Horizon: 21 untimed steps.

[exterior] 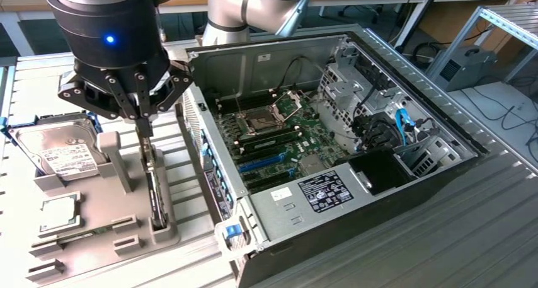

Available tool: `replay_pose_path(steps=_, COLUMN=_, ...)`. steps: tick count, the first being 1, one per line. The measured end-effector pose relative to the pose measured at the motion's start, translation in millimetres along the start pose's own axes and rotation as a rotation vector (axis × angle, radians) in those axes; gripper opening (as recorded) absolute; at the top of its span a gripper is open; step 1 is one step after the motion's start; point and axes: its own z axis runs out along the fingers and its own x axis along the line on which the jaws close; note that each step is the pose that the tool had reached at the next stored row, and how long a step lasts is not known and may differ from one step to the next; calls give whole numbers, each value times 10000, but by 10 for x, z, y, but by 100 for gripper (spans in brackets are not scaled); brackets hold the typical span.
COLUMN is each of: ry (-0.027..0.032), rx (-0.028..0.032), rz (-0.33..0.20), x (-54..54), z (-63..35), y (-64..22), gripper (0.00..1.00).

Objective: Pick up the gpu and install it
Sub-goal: 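Reach for the gpu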

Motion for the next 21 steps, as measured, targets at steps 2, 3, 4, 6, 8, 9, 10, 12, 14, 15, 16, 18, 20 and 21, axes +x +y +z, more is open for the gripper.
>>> replay_pose_path(steps=2, ry=-1, rx=11, rz=0, x=-1, z=1, y=-15, gripper=11)
replay_pose_path(steps=3, ry=-1, rx=18, rz=-1, x=-2, z=2, y=-23, gripper=11)
replay_pose_path(steps=4, ry=-2, rx=24, rz=-1, x=-2, z=2, y=-30, gripper=11)
replay_pose_path(steps=6, ry=-3, rx=37, rz=-1, x=-3, z=3, y=-44, gripper=11)
replay_pose_path(steps=8, ry=-3, rx=51, rz=-1, x=-4, z=4, y=-57, gripper=11)
replay_pose_path(steps=9, ry=-4, rx=58, rz=-2, x=-5, z=5, y=-64, gripper=11)
replay_pose_path(steps=10, ry=-5, rx=64, rz=-2, x=-5, z=6, y=-71, gripper=11)
replay_pose_path(steps=12, ry=-5, rx=77, rz=-2, x=-6, z=6, y=-84, gripper=11)
replay_pose_path(steps=14, ry=-7, rx=103, rz=-3, x=-8, z=9, y=-108, gripper=11)
replay_pose_path(steps=15, ry=-8, rx=114, rz=-3, x=-9, z=10, y=-117, gripper=11)
replay_pose_path(steps=16, ry=-9, rx=119, rz=-3, x=-9, z=11, y=-123, gripper=11)
replay_pose_path(steps=18, ry=-10, rx=128, rz=-3, x=-9, z=12, y=-132, gripper=11)
replay_pose_path(steps=20, ry=-10, rx=141, rz=-4, x=-11, z=13, y=-143, gripper=11)
replay_pose_path(steps=21, ry=-10, rx=145, rz=-4, x=-11, z=14, y=-147, gripper=11)
